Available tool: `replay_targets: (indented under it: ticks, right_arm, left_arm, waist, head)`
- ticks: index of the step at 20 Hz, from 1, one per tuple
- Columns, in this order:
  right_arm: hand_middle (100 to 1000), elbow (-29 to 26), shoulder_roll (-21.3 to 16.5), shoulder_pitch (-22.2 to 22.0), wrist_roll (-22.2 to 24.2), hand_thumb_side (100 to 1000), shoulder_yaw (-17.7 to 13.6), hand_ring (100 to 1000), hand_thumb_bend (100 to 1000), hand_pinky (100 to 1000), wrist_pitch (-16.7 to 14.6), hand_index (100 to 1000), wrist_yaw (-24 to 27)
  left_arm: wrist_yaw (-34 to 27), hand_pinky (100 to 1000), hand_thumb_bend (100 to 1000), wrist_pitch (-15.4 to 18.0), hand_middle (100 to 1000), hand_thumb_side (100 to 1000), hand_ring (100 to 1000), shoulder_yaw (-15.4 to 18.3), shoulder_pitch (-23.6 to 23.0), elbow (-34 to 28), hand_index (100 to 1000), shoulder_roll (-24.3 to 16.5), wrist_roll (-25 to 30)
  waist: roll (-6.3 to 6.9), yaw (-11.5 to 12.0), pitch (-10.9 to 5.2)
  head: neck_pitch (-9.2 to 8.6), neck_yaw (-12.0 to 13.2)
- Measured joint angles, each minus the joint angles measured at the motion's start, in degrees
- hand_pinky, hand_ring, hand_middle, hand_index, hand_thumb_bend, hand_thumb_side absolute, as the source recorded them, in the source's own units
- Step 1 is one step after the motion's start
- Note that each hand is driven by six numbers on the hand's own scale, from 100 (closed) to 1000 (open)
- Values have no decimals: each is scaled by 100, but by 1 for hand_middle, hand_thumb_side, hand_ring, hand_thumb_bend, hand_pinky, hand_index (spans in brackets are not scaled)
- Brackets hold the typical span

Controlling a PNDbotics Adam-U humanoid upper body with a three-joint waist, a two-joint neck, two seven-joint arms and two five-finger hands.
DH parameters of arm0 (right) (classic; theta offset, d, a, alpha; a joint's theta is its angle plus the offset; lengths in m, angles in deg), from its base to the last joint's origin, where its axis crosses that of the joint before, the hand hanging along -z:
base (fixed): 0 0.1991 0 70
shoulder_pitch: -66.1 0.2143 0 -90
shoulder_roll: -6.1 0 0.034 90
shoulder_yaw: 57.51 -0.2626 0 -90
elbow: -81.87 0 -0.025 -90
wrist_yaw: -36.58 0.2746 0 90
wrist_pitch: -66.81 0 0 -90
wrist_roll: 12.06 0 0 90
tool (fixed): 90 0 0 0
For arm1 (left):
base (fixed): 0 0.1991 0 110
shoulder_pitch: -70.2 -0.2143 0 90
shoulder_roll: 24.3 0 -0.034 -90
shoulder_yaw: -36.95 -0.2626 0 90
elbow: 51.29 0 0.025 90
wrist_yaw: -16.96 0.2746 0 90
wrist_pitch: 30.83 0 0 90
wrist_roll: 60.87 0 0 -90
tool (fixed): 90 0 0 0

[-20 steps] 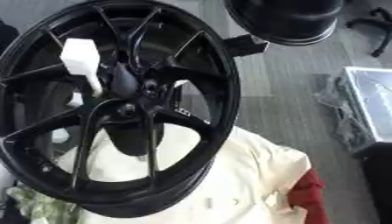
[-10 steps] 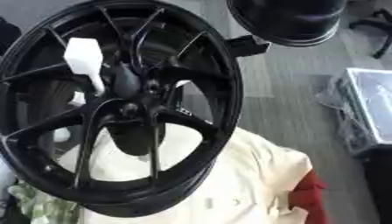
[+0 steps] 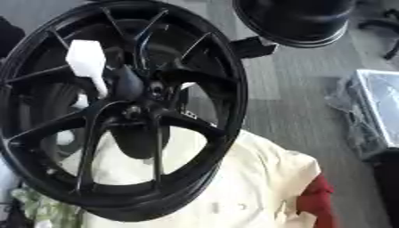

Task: Pull the pin out of the wheel hub.

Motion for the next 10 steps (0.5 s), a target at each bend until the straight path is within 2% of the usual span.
replay_targets:
  ticks: [5,10]
  right_arm:
    - [708,189,154,172,7,555,99,781,100,981,-396,829,88]
    - [691,404,288,334,161,564,210,770,100,975,-520,829,113]
  left_arm:
    - [32,840,330,7,697,648,771,-18,31,-28,736,22,1]
    - [55,840,331,38,697,645,771,-35,75,-40,736,26,-8]
  waist:
    - [26,16,39]
    - [54,51,88]
  head:
    - [-101,-51]
    - [-128,-53]
